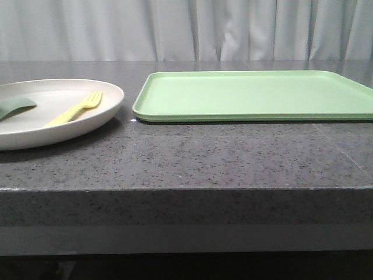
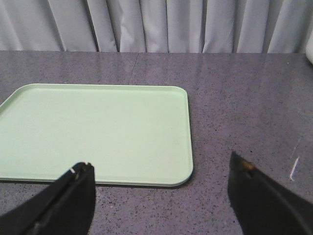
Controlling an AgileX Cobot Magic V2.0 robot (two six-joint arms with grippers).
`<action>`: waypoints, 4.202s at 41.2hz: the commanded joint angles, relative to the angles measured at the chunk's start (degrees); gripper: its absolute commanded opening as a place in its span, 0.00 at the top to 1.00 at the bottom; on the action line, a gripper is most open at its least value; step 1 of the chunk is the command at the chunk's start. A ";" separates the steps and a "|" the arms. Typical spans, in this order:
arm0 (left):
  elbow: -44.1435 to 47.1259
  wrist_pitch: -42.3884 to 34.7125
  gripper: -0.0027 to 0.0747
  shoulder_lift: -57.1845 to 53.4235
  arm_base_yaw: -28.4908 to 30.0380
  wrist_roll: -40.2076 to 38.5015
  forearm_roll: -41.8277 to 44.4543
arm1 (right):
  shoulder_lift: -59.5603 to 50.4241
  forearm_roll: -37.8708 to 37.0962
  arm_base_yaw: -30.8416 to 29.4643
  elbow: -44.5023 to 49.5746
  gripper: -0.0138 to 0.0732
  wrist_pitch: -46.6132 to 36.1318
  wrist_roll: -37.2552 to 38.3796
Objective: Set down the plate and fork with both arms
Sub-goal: 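Lower the left gripper and pinch the cream plate's rim, then lift the plate with the left gripper and carry it over the tray, then lower the plate onto the tray, open and raise the left gripper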
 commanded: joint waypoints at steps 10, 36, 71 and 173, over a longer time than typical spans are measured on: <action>-1.72 -1.44 0.99 -1.92 -0.21 -0.01 -1.28 | 0.74 0.05 -0.13 -1.79 0.17 -5.03 -0.13; -6.07 3.31 0.99 -4.01 7.16 10.13 -20.82 | 0.74 0.05 -0.13 -1.79 0.17 -5.03 -0.13; -26.00 1.56 0.99 8.40 -12.00 6.27 -34.22 | 0.74 0.05 -0.13 -1.79 0.17 -4.72 -0.13; -4.93 -19.45 0.99 -12.11 -18.72 -1.53 -2.69 | 5.21 0.05 -0.13 -1.79 0.17 -4.20 -0.13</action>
